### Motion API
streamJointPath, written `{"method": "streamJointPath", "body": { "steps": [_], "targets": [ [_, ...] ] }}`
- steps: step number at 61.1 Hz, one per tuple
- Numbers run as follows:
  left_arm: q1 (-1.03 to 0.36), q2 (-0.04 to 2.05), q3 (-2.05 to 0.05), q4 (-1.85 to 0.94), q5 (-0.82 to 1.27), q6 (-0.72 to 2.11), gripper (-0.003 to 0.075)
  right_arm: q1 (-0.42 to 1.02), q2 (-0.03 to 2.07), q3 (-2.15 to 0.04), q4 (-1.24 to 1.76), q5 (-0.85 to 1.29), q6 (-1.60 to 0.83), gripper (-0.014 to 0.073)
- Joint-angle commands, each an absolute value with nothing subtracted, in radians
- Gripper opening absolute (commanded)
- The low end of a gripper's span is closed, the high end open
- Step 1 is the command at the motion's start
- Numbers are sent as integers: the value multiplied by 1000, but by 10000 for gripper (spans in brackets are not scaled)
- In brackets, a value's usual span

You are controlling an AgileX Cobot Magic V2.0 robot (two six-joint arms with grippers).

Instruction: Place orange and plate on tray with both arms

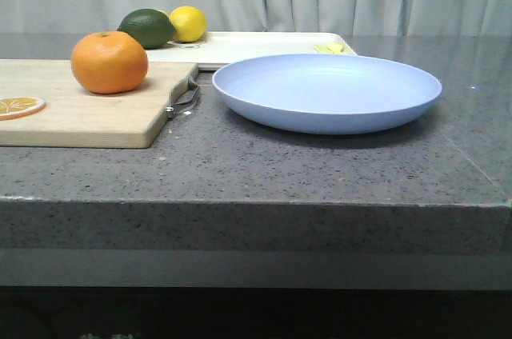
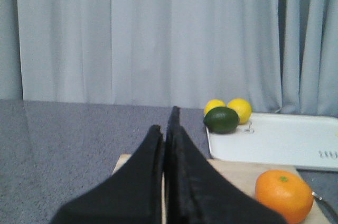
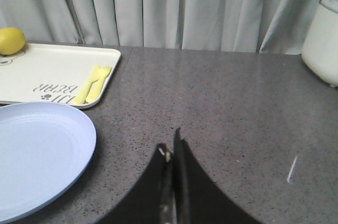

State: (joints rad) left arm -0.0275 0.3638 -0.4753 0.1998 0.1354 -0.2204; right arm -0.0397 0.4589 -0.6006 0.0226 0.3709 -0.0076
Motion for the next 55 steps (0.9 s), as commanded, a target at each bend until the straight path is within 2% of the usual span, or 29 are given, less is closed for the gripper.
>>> {"method": "streamJointPath", "body": {
  "steps": [1,6,10,15,20,25,30,32,46,55],
  "targets": [
    [-24,467,-539,224,84,-225,-18,-45,543,-668,41,299,-8,-60],
    [-24,514,-544,224,51,-225,-18,-45,585,-678,48,280,-8,-55],
    [-24,532,-544,224,33,-225,-15,-45,593,-678,48,277,-8,-18],
    [-24,538,-544,222,27,-225,28,-45,593,-678,48,273,-8,120],
    [-24,538,-542,221,24,-225,176,-45,592,-678,48,273,-8,325],
    [-24,538,-542,210,24,-225,437,-45,592,-678,48,273,-8,531],
    [-24,538,-542,208,23,-225,651,-45,592,-678,48,273,-8,661],
    [-24,538,-542,208,23,-225,714,-45,592,-678,48,273,-8,657],
    [-24,538,-542,208,23,-225,603,-45,592,-678,48,273,-8,643],
    [-24,545,-542,208,-7,-225,567,-45,592,-678,48,270,-8,643]
  ]
}}
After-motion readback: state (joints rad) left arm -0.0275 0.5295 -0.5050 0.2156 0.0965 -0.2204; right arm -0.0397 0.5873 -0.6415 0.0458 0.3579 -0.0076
